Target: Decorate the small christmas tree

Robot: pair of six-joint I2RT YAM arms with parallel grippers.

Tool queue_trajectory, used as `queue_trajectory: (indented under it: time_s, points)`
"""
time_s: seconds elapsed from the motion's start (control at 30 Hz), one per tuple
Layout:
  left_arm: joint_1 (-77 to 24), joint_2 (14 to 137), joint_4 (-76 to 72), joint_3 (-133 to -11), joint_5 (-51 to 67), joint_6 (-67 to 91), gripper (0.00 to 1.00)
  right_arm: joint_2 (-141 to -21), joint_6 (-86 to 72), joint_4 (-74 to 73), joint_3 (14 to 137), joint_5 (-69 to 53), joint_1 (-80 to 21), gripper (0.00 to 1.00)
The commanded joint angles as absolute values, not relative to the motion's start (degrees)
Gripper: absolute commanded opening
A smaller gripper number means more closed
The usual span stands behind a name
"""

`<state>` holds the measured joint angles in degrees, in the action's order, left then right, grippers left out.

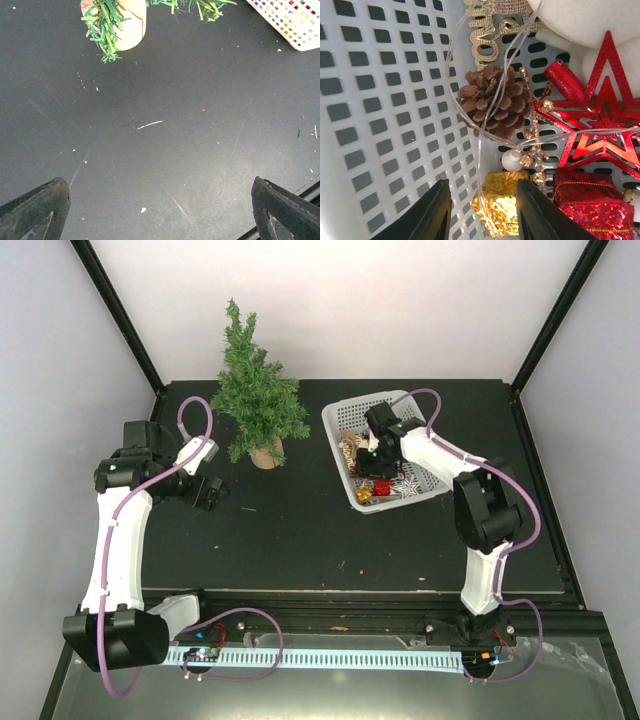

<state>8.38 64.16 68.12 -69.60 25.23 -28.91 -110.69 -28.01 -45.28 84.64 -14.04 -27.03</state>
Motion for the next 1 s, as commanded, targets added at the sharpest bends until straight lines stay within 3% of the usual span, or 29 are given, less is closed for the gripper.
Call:
queue_trajectory:
  time_s: [0.0,0.37,0.73,0.97]
  points:
    - [7.92,64.34,68.50,-71.27,24.33,-28.74,0.99,-112.36,-28.45,-43.42,85.87,-15.53,-27.42,0.35]
    - [7.81,64.26,68.74,-70.80,23.60,-28.65,0.99,-115.78,-28.83,-41.43,85.60,-16.52,-27.42,0.32]
    - [7.60,64.29,68.17,-70.50,23.75,-28.04,0.99,-114.05,-28.80,-41.50,84.89,-15.94,-27.41,0.02]
    - [7.56,63.92,67.95,-69.89,23.74,-28.01,0.99,-112.51,-28.86,-42.19,85.20,-15.45,-27.42,0.01]
